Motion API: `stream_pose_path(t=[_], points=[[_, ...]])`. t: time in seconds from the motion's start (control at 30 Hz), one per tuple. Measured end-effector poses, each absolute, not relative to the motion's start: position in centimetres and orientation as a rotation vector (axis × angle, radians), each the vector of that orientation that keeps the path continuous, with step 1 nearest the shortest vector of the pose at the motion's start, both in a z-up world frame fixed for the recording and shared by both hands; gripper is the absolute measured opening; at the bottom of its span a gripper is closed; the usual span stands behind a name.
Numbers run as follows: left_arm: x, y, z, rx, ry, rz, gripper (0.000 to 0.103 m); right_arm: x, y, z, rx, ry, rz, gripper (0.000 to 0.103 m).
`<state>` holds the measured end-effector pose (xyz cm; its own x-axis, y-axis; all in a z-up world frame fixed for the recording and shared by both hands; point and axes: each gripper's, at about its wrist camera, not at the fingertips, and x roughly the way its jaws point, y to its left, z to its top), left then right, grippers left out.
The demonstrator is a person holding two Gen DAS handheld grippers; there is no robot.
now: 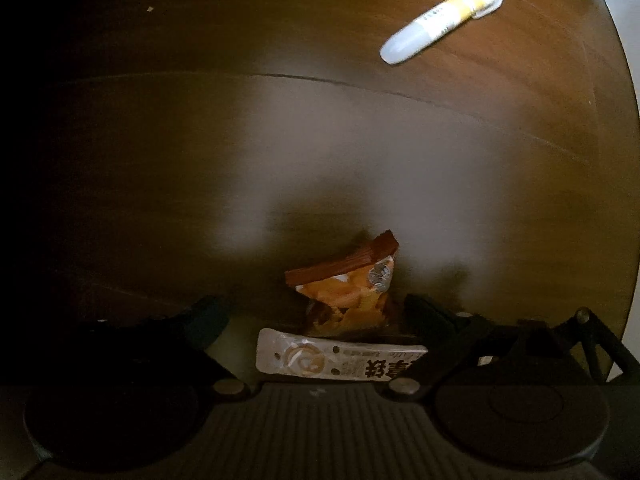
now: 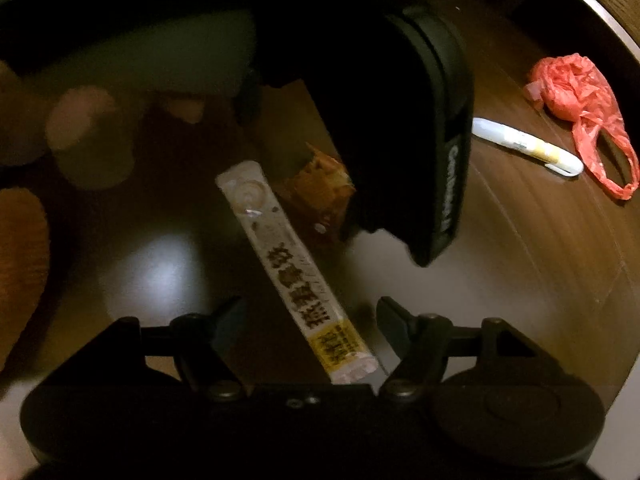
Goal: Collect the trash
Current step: 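Grasp the orange snack wrapper with left gripper while right gripper grasps white sachet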
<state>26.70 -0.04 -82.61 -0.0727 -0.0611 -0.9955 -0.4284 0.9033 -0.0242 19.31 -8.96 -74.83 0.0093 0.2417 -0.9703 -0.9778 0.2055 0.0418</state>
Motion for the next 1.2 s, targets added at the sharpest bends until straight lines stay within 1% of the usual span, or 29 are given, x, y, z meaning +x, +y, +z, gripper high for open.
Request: stream_pose_path(t=[0.07, 0.17, 0.2, 0.23, 0.27, 0.3, 0.33, 0.37, 0.4, 0.43, 0.53, 0.63, 0.73, 0.77, 0.83, 1.03, 1.2], points=[[26.8, 0.1, -82.9, -0.399, 1.633, 0.318, 0.081, 19.3, -9.0, -75.1, -0.866, 1.146, 1.156, 0.068], [26.8, 0.3, -82.9, -0.396, 1.625, 0.325, 0.081, 19.0, -9.3, -75.1, -0.857, 1.142, 1.161, 0.064], [26.8, 0.2, -82.9, -0.392, 1.622, 0.323, 0.081, 19.2, -9.1, -75.2, -0.855, 1.139, 1.17, 0.061], [26.7, -0.2, -82.9, -0.384, 1.618, 0.325, 0.078, 18.9, -9.1, -75.1, -0.852, 1.136, 1.184, 0.057], [26.7, -0.3, -82.8, -0.375, 1.615, 0.329, 0.072, 18.8, -9.1, -74.9, -0.845, 1.138, 1.201, 0.048], [26.5, -0.4, -82.6, -0.366, 1.613, 0.334, 0.069, 18.6, -9.1, -74.8, -0.844, 1.136, 1.211, 0.043], [26.5, -0.4, -82.4, -0.363, 1.611, 0.335, 0.062, 18.5, -9.1, -74.7, -0.846, 1.135, 1.216, 0.041], [26.5, -0.4, -82.3, -0.363, 1.609, 0.336, 0.055, 18.5, -9.3, -74.5, -0.846, 1.135, 1.219, 0.035], [26.7, -0.4, -82.0, -0.365, 1.609, 0.336, 0.051, 18.5, -9.4, -74.4, -0.842, 1.133, 1.217, 0.03], [26.9, -0.4, -81.8, -0.366, 1.611, 0.338, 0.047, 18.5, -9.5, -74.3, -0.841, 1.137, 1.214, 0.029], [27.1, -0.3, -81.3, -0.348, 1.613, 0.359, 0.046, 18.3, -9.6, -74.2, -0.85, 1.139, 1.203, 0.025], [27.4, 0.3, -80.4, -0.353, 1.61, 0.38, 0.045, 19.4, -10.1, -74.2, -0.793, 1.205, 1.143, 0.024], [27.9, 0.4, -79.1, -0.34, 1.593, 0.39, 0.041, 20.6, -11.6, -73.9, -0.707, 1.284, 1.035, 0.023], [27.9, 0.5, -78.6, -0.339, 1.591, 0.396, 0.04, 21.0, -12.2, -73.6, -0.678, 1.303, 1.002, 0.02], [28.1, 0.8, -77.4, -0.351, 1.582, 0.394, 0.038, 22.0, -13.6, -72.8, -0.615, 1.347, 0.923, 0.019], [28.6, 0.7, -74.1, -0.32, 1.555, 0.379, 0.034, 24.8, -16.9, -69.7, -0.485, 1.422, 0.774, 0.018], [28.0, 1.4, -70.4, -0.36, 1.55, 0.376, 0.034, 26.3, -18.6, -64.9, -0.306, 1.466, 0.642, 0.018]])
